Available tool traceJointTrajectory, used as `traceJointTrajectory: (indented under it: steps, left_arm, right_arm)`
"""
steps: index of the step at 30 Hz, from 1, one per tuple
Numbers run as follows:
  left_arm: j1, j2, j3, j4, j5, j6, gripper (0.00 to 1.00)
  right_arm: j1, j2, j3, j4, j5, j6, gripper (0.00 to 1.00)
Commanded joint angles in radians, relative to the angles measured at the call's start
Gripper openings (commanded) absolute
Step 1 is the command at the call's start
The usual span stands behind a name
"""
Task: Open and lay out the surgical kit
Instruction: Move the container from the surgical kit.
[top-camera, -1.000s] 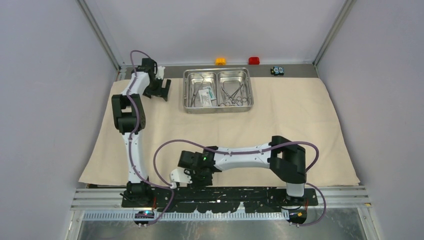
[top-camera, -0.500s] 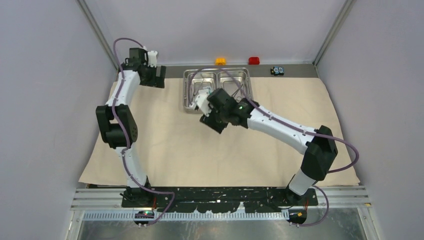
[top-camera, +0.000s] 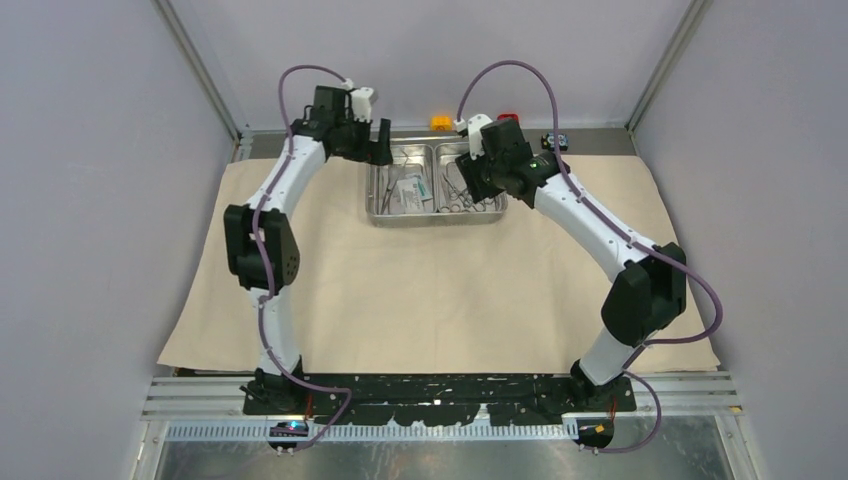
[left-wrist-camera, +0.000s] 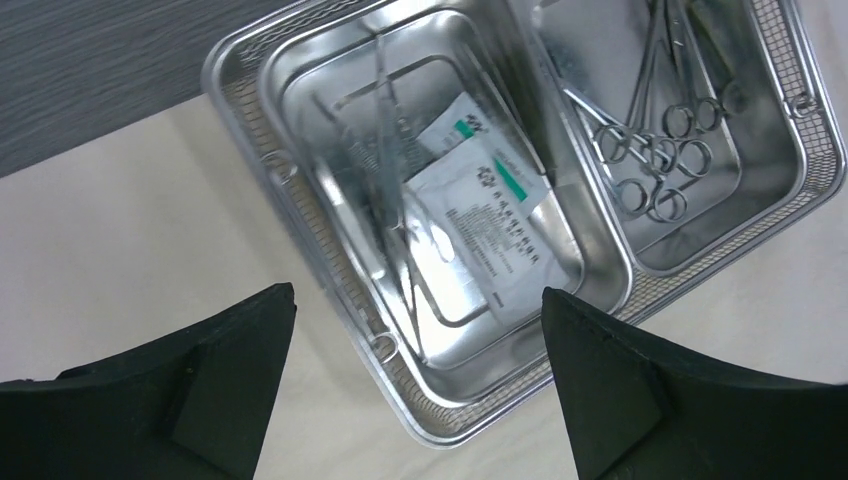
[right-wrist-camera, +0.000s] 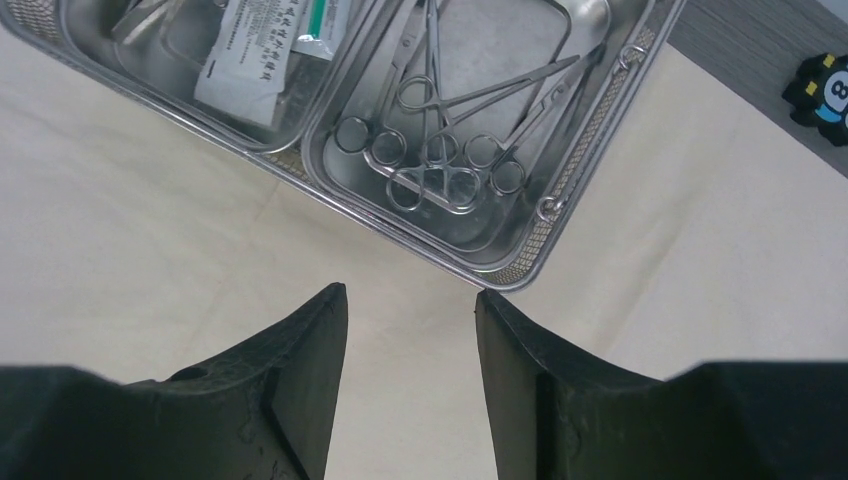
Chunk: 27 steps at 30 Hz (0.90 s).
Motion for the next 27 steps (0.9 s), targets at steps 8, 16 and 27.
traceJointTrajectory:
  steps: [8,16,27]
  left_arm:
    - [-0.088,0.135,0.147,-0.008,-0.1,-0.039,0.95]
    - [-0.088,0.088,0.085,-0.002,-0.117,-0.008,0.95]
    - [-0.088,0.028,0.015,-0.004,-0.154,0.06,0.96]
  right_arm:
    - [-0.156,0.145,0.046,0.101,0.01,0.145,0.57]
    - [-0.244,0.347,0.199,0.115,0.036,0.163,0.57]
    - [-0.297,0.588,0.427,0.036,-0.036,0.214,0.55]
